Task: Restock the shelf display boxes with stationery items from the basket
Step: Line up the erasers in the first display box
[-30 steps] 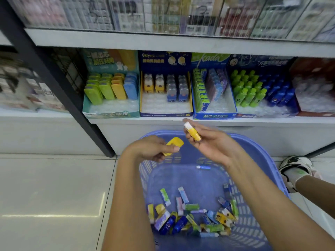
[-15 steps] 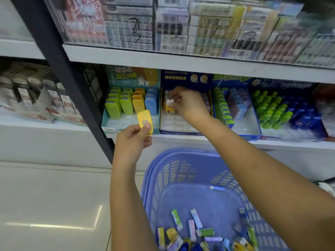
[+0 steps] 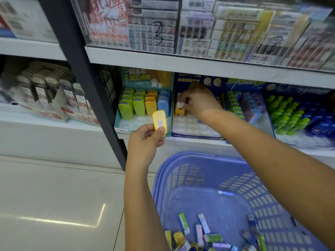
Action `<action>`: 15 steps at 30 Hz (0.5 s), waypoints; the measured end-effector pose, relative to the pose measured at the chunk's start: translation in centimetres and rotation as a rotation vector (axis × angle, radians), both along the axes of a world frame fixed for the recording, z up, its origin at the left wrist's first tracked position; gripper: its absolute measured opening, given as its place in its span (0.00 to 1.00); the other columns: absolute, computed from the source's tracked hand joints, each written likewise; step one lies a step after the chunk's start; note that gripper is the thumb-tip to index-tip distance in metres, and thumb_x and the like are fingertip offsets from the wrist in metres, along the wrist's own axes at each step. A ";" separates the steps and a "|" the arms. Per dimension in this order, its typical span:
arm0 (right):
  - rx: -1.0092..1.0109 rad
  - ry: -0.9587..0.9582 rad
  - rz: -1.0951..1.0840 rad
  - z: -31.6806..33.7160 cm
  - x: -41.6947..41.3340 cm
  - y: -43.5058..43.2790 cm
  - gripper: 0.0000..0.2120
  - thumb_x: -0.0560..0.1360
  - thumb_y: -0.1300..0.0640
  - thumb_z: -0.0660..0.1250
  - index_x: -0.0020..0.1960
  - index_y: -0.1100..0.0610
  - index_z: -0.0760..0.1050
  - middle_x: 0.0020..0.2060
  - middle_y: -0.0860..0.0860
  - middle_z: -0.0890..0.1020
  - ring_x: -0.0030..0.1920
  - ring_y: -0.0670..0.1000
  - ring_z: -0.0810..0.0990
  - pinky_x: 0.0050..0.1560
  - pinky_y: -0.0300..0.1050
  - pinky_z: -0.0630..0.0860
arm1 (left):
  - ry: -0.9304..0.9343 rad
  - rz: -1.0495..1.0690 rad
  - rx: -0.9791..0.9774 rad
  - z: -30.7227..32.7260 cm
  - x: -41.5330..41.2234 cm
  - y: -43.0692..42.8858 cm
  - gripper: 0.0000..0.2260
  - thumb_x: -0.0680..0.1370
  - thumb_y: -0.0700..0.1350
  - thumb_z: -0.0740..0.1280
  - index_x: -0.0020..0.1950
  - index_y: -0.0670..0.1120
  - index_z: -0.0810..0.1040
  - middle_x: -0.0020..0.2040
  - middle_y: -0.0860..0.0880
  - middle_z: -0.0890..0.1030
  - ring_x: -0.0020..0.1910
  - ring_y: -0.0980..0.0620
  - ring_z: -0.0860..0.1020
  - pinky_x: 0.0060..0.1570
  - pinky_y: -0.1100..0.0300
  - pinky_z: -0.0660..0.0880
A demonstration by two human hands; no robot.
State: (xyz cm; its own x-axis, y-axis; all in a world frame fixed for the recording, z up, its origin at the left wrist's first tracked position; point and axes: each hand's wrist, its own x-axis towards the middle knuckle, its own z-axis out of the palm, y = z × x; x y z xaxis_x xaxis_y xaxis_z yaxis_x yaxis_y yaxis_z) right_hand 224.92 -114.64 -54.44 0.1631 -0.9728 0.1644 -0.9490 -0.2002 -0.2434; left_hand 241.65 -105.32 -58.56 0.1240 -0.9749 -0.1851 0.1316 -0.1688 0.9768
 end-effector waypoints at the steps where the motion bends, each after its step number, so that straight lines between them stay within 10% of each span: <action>1: 0.016 -0.007 0.018 0.3 0.0 0.7 0.15 0.75 0.60 0.66 0.61 0.55 0.77 0.62 0.56 0.71 0.60 0.56 0.72 0.56 0.40 0.68 | 0.006 -0.002 0.007 0.2 0.0 0.1 0.01 0.76 0.42 0.69 0.47 0.46 0.80 0.36 0.50 0.82 0.33 0.60 0.81 0.36 0.68 0.78; 6: 0.031 -0.367 0.242 1.1 1.1 6.3 0.21 0.73 0.62 0.69 0.65 0.50 0.73 0.55 0.47 0.73 0.44 0.45 0.76 0.45 0.33 0.74 | -0.054 -0.030 -0.026 0.9 0.2 0.3 0.07 0.75 0.45 0.70 0.52 0.52 0.80 0.31 0.55 0.79 0.30 0.62 0.77 0.35 0.67 0.77; 15: 0.296 -0.866 -0.087 2.7 4.5 6.3 0.22 0.69 0.42 0.71 0.48 0.61 0.79 0.32 0.52 0.82 0.26 0.46 0.79 0.31 0.41 0.78 | -0.568 0.269 -0.481 2.3 -0.5 0.4 0.09 0.73 0.44 0.72 0.52 0.51 0.82 0.41 0.51 0.74 0.37 0.58 0.73 0.35 0.72 0.70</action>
State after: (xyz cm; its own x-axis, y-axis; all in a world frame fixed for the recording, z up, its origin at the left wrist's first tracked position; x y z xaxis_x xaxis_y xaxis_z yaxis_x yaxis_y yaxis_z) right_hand 229.46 -108.37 -51.71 0.0236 -0.9977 -0.0630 -0.4196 0.0473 -0.9065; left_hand 241.12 -104.93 -56.26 0.3162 -0.8547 0.4117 -0.4331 0.2560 0.8642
